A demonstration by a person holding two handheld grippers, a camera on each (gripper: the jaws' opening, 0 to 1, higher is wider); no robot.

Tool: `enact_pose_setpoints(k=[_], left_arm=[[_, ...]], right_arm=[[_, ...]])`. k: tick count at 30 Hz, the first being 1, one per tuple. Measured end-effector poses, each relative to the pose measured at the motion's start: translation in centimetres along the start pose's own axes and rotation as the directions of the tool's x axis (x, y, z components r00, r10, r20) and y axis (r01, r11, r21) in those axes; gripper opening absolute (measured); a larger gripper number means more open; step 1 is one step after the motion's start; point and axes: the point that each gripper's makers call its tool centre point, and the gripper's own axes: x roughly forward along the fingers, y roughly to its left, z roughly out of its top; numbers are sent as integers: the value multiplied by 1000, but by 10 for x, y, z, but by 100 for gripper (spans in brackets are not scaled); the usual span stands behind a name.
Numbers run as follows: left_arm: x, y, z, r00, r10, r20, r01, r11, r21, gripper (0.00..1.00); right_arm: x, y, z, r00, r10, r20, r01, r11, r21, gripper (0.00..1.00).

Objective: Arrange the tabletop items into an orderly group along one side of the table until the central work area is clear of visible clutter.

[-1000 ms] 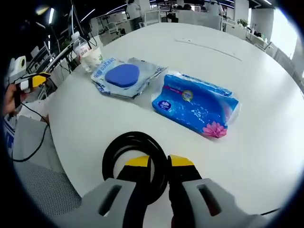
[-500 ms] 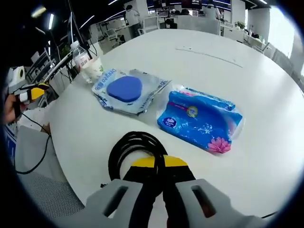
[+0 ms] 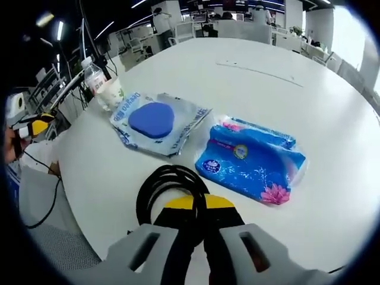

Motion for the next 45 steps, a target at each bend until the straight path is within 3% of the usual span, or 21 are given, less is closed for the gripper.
enact_pose_setpoints(k=[10,21,31,37,40,45], left_arm=[[2,3,7,1000,0,10,0,1000,-3,30],[8,-2,15,1000,-15,22,15,1000,-7,32],[12,-3,23,999,-20,42,20,1000,-5,34],[12,-2,25,998,-23,51,23,1000,-14,35],[14,-2,23,999,-17,41,16,999,30,36],[16,-4,24,998,-35,47,35,999,12,37]], right_arm=[[-1,-1,5,1000,-7,-10,7,1000,-5,4],[-17,-5,14,1000,-6,19,7,1000,-19,9],[-52,-5,35,992,0,126,4,999,-33,19],[-73,-3,37,986,11,166,-4,999,-42,24],[-82,0,37,982,14,191,-7,999,-40,26],[-94,3,32,976,-4,217,10,1000,-25,30]])
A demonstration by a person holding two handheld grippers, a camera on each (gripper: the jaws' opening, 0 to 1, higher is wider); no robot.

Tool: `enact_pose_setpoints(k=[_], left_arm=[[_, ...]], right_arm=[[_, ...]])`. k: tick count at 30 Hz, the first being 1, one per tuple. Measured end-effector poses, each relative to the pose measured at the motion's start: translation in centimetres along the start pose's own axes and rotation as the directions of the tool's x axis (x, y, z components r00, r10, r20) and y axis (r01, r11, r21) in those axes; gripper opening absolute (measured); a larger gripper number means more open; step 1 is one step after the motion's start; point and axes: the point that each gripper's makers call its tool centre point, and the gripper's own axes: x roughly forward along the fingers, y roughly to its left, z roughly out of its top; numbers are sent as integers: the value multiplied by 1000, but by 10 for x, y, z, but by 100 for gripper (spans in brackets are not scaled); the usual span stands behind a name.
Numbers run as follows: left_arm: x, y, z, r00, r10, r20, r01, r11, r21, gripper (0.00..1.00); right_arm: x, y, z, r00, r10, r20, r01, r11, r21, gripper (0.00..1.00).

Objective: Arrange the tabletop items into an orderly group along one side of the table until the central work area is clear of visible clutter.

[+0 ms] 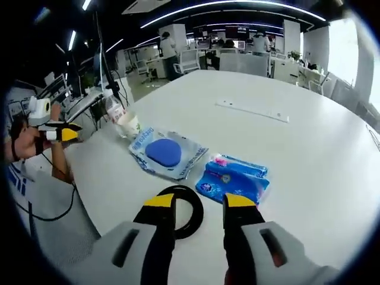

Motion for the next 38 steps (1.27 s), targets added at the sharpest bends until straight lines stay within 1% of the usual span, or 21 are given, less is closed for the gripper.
enact_pose_setpoints(k=[5,7,10,14,17,19,24,31,38], left_arm=[[2,0,1,1000,2,9,-2,1000,-16,37],[0,0,2,1000,3,14,-3,1000,-29,37],[0,-2,-1,1000,-9,17,10,999,-46,38],[-2,-3,-9,1000,-6,10,6,999,-40,39],[-2,-3,-16,1000,-10,1,10,999,-52,41],[-4,-3,-20,1000,-3,-6,3,999,-51,41],[-6,-6,-27,1000,-4,-18,3,999,-38,42],[-7,-9,-31,1000,-11,-23,10,999,-33,43],[-9,-11,-32,1000,-11,-25,10,1000,-21,43]], right_arm=[[-10,5,-6,1000,-5,24,5,1000,30,33],[-14,7,-12,1000,-11,24,10,999,35,34],[-19,11,-22,1000,0,26,-2,997,75,36],[-23,18,-35,1000,7,15,-8,997,82,40],[-26,21,-44,1000,-1,11,0,997,78,40],[-27,25,-49,1000,6,7,-7,997,75,41],[-28,32,-54,1000,18,14,-20,996,91,46],[-26,38,-63,1000,21,9,-22,995,100,47],[-28,41,-63,1000,22,22,-25,994,111,48]])
